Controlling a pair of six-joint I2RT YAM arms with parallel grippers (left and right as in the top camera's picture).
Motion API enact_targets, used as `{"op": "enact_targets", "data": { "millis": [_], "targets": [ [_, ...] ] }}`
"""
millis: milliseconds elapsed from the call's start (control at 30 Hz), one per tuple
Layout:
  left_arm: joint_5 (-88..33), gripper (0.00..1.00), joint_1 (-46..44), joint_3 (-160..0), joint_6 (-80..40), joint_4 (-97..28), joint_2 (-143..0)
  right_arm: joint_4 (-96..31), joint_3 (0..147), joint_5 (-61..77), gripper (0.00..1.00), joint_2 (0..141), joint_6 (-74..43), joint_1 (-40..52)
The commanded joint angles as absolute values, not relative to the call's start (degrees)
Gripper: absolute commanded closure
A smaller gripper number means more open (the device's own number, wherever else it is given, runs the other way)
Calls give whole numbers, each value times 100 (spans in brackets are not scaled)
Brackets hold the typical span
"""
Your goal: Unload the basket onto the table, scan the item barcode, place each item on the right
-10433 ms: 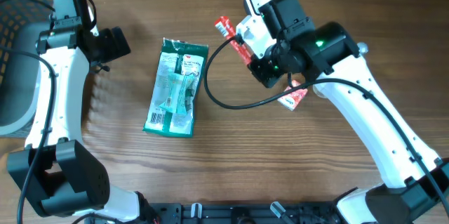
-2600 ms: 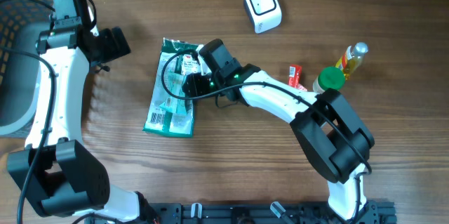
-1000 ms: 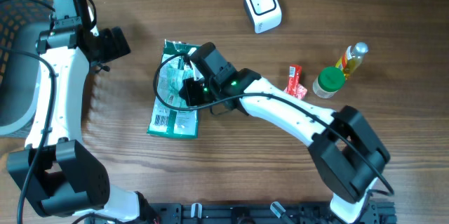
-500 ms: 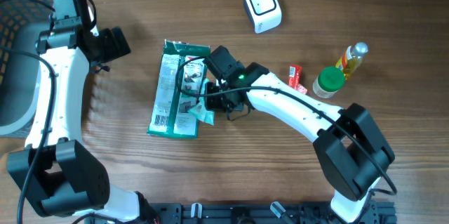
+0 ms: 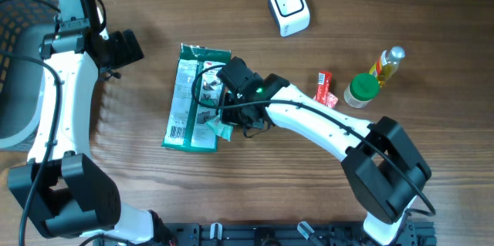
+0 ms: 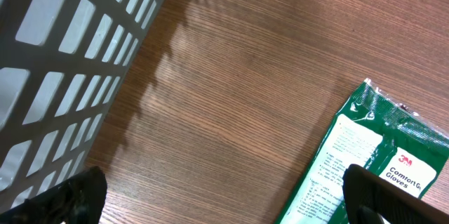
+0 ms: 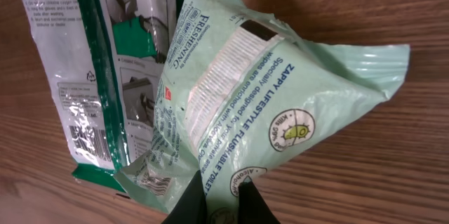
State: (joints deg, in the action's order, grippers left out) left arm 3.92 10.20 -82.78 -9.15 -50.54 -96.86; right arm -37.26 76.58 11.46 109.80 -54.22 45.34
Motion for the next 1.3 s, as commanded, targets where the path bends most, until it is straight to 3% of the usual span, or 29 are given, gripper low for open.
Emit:
{"op": "enact_targets", "data": {
  "millis": [0,433,933,967,1000,1067,1133,1167,1267],
  "targets": [
    [346,0,1039,-8320,-928,-5039,-9675,-3715,7712,1028,96,10930,-5557,4580],
    [346,0,1039,-8320,-928,-5039,-9675,-3802,7712,1389,96,10930,-5570,4580],
    [346,0,1039,-8320,-928,-5039,-9675,-3667,7706,440,94,10930,-6020,4580],
    [346,0,1039,-8320,-928,-5039,-9675,-3577,7653,443,81,10930,-6016,4580],
    [346,0,1039,-8320,-928,-5039,-9675,-3559,7625,425,53,10930,-6012,4580],
    [346,0,1039,-8320,-928,-5039,-9675,-3667,7603,207,27,10938,-5937,4580],
    [346,0,1039,-8320,-928,-5039,-9675,-3719,7603,104,23,10938,-5443,4560],
    [346,0,1039,-8320,-928,-5039,-9675,-3715,7614,108,30,10910,-5131,4530],
    [346,0,1039,-8320,-928,-5039,-9675,-3817,7782,200,41,10610,-4453,4298]
  ]
}}
